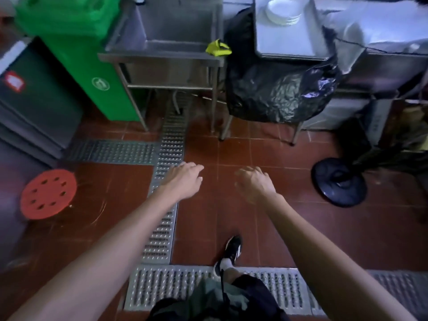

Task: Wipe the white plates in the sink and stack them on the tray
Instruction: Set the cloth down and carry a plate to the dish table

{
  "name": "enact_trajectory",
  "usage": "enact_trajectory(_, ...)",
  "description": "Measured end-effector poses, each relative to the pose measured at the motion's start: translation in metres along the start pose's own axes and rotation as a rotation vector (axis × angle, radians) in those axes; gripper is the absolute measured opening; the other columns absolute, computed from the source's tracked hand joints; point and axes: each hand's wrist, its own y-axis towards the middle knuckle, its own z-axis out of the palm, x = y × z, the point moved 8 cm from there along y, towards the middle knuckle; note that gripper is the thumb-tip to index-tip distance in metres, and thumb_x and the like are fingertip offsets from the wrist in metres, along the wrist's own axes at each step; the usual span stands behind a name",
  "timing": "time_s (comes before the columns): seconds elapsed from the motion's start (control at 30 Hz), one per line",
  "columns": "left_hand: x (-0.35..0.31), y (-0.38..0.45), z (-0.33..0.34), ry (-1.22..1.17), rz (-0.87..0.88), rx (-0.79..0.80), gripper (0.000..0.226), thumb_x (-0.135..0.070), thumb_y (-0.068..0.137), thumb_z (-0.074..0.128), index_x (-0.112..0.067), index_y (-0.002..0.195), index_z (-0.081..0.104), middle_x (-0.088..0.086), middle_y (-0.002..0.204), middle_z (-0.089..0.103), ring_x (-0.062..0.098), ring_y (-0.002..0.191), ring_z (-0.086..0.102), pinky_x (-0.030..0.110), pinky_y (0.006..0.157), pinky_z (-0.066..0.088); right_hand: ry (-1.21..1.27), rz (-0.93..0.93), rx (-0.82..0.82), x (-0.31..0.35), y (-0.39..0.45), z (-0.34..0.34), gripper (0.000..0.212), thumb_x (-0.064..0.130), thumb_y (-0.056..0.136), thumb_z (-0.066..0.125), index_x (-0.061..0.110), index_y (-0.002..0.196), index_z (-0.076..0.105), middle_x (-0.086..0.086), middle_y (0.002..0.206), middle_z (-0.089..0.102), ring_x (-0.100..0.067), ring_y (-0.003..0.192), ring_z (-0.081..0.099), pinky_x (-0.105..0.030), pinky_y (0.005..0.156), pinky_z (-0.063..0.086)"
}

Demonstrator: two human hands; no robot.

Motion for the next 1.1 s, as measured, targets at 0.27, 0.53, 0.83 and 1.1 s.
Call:
enact_trajectory(0.27,-0.072,0.155,-0.047,0.016,0.053,-0.002,0.045,-0.038,0.102,0.047,-0.027,0.146,0.050,-0.001,0.144,0.056,0.026,0.131,0.051,0.044,0.106,0.043,0.020,0.067,-0.070,-0.105,0.099,-0.082,0.039,0.030,0.098,0.050,0.026,0.137,0.055,0.000,0.138,0.057,-0.031,0.126,0.049,-0.047,0.099,0.043)
enact_trajectory(0.53,-0.086,0.275,-0.070,-0.041,0.074,0.000,0.046,-0.040,0.102,0.048,-0.029,0.146,0.050,-0.005,0.146,0.055,0.023,0.132,0.051,0.043,0.105,0.044,0.031,0.097,-0.041,-0.150,0.195,-0.126,0.038,0.031,0.099,0.049,0.024,0.135,0.055,0.001,0.140,0.055,-0.030,0.127,0.046,-0.045,0.098,0.041)
enact_trajectory(0.83,-0.058,0.443,-0.115,-0.071,0.155,-0.027,0.046,-0.038,0.102,0.048,-0.026,0.147,0.049,-0.002,0.147,0.055,0.024,0.132,0.050,0.043,0.105,0.044,0.010,0.151,-0.086,-0.169,0.346,-0.194,0.046,0.034,0.097,0.052,0.026,0.143,0.050,0.001,0.145,0.052,-0.029,0.131,0.044,-0.048,0.105,0.040)
enact_trajectory(1.1,-0.044,0.551,-0.170,-0.152,0.205,-0.065,0.044,-0.035,0.101,0.053,-0.025,0.143,0.054,-0.002,0.142,0.059,0.025,0.129,0.054,0.042,0.101,0.048,0.040,0.209,-0.159,-0.184,0.436,-0.250,0.039,0.034,0.096,0.054,0.026,0.134,0.056,0.004,0.141,0.055,-0.030,0.125,0.049,-0.043,0.101,0.043)
